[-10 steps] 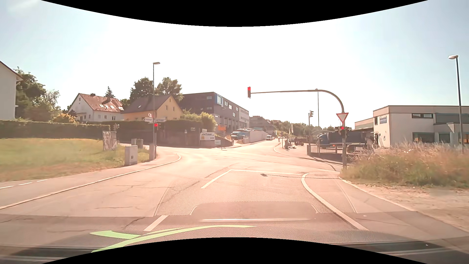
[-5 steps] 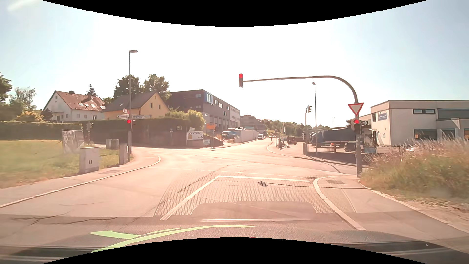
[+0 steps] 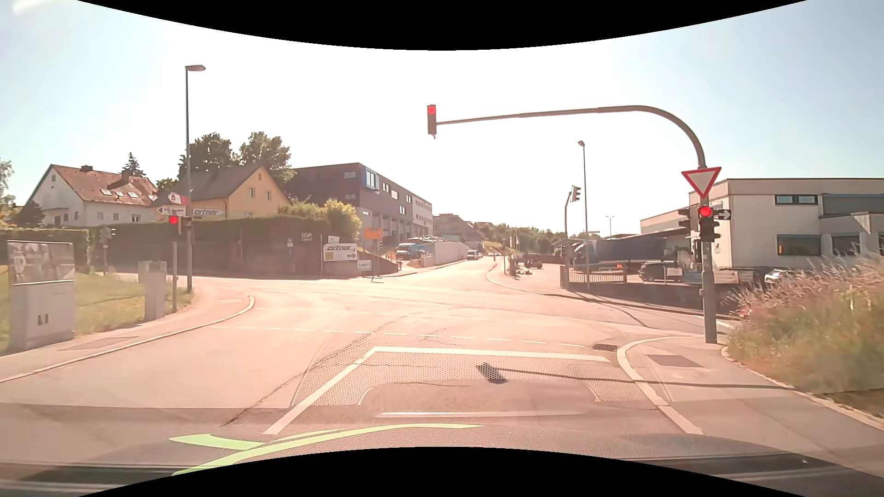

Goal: Follow the waypoints while adhering to traffic rules and regulations

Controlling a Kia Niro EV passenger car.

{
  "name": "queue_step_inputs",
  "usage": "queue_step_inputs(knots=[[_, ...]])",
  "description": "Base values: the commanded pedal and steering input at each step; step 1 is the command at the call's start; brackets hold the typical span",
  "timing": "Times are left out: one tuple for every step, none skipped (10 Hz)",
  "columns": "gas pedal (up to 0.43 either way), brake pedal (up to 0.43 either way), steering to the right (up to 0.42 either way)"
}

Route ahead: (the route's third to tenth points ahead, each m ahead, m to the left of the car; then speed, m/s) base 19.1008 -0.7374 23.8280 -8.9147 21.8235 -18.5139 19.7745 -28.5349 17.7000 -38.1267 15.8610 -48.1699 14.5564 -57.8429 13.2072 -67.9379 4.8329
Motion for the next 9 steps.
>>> queue_step_inputs(knots=[[0.0,0.262,0.097],[0.0,0.262,0.101],[0.0,0.268,0.105],[0.0,0.268,0.111],[0.0,0.28,0.117],[0.0,0.28,0.125],[0.0,0.28,0.129],[0.0,0.28,0.131],[0.0,0.28,0.134]])
